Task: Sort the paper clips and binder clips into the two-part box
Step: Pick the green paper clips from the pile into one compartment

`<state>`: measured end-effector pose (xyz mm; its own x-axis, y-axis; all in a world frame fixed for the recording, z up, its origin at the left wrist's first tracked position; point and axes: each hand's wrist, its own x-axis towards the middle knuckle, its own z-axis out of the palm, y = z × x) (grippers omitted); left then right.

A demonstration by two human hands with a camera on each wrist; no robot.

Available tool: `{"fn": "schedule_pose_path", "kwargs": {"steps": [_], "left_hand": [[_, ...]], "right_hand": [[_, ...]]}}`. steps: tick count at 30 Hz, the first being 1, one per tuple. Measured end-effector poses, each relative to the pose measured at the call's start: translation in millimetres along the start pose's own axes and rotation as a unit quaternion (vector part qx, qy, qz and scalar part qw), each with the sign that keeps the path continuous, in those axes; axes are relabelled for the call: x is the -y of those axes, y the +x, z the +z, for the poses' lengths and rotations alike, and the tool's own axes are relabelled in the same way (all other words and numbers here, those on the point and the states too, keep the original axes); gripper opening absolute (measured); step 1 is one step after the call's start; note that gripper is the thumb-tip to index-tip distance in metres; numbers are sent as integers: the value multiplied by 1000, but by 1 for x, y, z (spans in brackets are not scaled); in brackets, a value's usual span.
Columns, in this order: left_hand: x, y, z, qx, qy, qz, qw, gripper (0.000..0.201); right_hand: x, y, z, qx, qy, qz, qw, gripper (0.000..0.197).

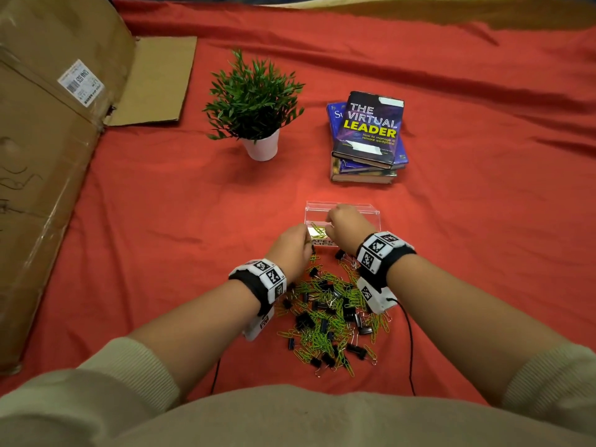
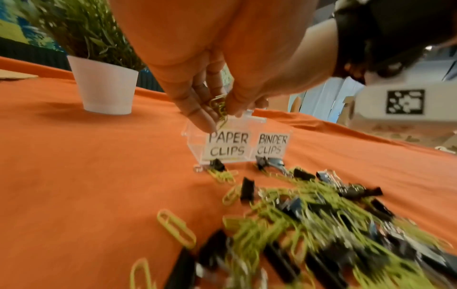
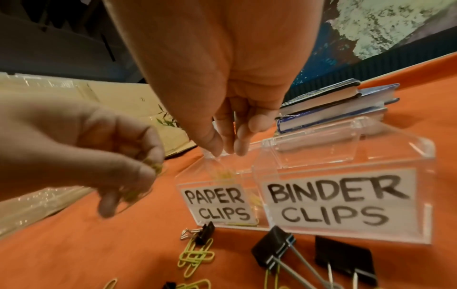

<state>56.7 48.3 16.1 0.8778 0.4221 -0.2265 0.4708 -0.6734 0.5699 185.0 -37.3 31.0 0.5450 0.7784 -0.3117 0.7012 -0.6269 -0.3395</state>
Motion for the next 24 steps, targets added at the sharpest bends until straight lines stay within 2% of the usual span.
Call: {"fn": "schedule_pose_path", "kwargs": {"steps": [2,4,8,12,16,18,21,24], "left_hand": [[-8,12,-9,-11,-2,8,1000,4],[-14,27,-14,-14,1,18,1000,2],[-21,52,-11,14,53,42,998,4],[-19,57,-1,44,89,65,993,12],[-11,32,6,-32,96,102,990,13],[-2,15,13,-41,87,84,992,9],[15,-5,27,18,84,27,996,9],[26,-14,39,46,86,-11,995,14]], "right_hand": [[-5,-11,4,-47,41,0,998,24],[-9,-25,13,-57,76,11,995,21],[-18,-54,47,50,71,22,996,23],[-22,-65,71,58,38,18,997,32],[-16,-66,81,28,32,7,999,35],[-15,-65,85,17,27,1,999,33],[-15,-65,89,6,21,-2,1000,28],[-13,-66,90,16,24,8,1000,23]]}}
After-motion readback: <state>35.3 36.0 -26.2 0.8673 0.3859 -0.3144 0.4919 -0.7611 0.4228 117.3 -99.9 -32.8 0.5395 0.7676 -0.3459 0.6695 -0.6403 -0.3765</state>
